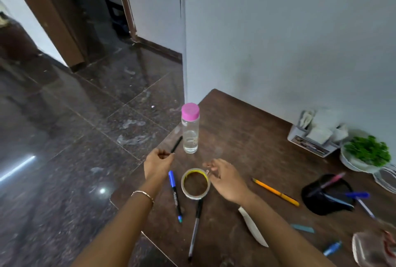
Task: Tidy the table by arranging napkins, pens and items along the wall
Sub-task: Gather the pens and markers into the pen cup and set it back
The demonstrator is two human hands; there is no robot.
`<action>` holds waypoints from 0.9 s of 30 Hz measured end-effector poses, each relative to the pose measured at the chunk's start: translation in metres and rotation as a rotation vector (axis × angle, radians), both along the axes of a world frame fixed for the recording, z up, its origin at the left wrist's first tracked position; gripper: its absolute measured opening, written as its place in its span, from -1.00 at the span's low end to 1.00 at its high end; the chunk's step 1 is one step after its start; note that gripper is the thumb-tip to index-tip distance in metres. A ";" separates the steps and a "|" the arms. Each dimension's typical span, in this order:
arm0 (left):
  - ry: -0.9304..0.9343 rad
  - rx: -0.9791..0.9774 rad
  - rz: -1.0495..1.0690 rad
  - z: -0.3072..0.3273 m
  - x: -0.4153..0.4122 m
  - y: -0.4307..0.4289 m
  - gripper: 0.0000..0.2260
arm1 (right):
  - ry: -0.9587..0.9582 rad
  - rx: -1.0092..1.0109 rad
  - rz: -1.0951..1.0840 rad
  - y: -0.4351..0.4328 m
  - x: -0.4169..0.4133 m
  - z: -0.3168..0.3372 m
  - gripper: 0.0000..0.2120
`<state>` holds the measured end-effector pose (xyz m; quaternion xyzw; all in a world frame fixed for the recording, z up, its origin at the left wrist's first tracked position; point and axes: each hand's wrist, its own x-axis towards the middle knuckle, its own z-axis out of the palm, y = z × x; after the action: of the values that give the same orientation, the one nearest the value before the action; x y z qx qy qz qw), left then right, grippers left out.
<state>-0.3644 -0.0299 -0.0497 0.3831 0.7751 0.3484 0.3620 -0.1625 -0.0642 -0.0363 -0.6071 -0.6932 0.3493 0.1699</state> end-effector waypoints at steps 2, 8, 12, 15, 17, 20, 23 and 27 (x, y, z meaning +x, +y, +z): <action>0.073 0.008 -0.062 -0.007 -0.014 0.011 -0.86 | -0.031 -0.014 0.025 0.000 -0.010 -0.007 -0.77; 0.374 -0.060 -0.286 -0.036 -0.027 0.041 -0.71 | -0.066 -0.021 0.063 -0.005 -0.021 -0.018 -0.78; 0.456 -0.140 -0.381 -0.039 -0.028 0.052 -0.73 | -0.031 -0.019 0.031 -0.005 -0.025 -0.022 -0.78; 0.459 -0.173 -0.408 -0.040 -0.032 0.057 -0.80 | -0.027 -0.015 0.025 -0.006 -0.033 -0.025 -0.71; 0.434 -0.194 -0.404 -0.037 -0.037 0.056 -0.79 | -0.060 0.015 0.038 -0.004 -0.040 -0.028 -0.66; 0.312 -0.189 -0.327 -0.034 -0.046 0.049 -0.76 | -0.124 0.105 0.063 -0.001 -0.051 -0.028 -0.71; -0.021 -0.159 -0.183 -0.032 -0.057 0.029 -0.78 | -0.292 0.258 0.141 -0.001 -0.067 -0.029 -0.86; -0.371 -0.136 -0.094 -0.022 -0.067 -0.012 -0.83 | -0.541 0.383 0.270 -0.004 -0.088 -0.038 -0.67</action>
<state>-0.4317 -0.0414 -0.0719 0.3228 0.6982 0.3425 0.5395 -0.2504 -0.0679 -0.0743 -0.5378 -0.8399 0.0589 0.0432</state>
